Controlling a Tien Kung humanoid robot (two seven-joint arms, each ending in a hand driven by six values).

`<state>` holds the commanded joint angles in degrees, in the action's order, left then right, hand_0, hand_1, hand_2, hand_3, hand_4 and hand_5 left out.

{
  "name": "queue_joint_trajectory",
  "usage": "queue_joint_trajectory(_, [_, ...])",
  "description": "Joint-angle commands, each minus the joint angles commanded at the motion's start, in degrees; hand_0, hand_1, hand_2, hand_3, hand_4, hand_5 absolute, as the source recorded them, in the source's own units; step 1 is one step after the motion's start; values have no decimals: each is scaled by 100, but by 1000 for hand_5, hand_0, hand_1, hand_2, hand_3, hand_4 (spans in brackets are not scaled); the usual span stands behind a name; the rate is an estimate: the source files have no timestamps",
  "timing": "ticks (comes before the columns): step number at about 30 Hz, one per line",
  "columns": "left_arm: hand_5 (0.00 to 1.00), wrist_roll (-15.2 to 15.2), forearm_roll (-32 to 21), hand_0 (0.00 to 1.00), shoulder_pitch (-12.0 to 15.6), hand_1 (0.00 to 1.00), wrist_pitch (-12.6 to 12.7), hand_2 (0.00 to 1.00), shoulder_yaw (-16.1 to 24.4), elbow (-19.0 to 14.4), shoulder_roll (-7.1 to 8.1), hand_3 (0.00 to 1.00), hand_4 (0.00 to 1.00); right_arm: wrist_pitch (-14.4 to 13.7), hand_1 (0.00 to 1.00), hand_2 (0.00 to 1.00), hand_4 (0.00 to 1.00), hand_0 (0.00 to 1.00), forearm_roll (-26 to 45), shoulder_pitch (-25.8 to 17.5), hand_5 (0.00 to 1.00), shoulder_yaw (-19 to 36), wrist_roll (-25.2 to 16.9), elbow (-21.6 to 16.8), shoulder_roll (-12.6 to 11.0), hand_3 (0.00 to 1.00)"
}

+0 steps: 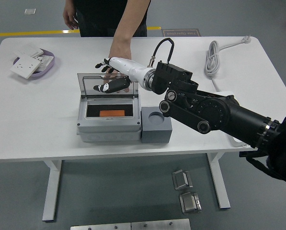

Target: Pick up the cylinder from the cube,place it in the box,flap close box

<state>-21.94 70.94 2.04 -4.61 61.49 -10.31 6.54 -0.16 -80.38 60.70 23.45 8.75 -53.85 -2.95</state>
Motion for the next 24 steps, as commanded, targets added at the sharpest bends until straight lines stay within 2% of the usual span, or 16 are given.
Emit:
queue_joint_trajectory(6, [293, 0, -28, 600, 14, 638, 3, 550, -23, 0, -16, 552, 647, -21, 772, 779, 796, 873, -1, -208, 508, 1, -18, -201, -247, 862])
queue_joint_trajectory(12, [292, 13, -39, 600, 16, 638, 5, 550, -39, 0, -11, 553, 647, -58, 770, 778, 794, 871, -102, -355, 504, 58, -6, -585, -477, 860])
queue_joint_trajectory(24, [291, 52, -127, 600, 3, 638, 13, 552, -128, 0, -15, 552, 645, -94, 765, 777, 792, 863, -219, -438, 505, 79, 40, -1108, -716, 857])
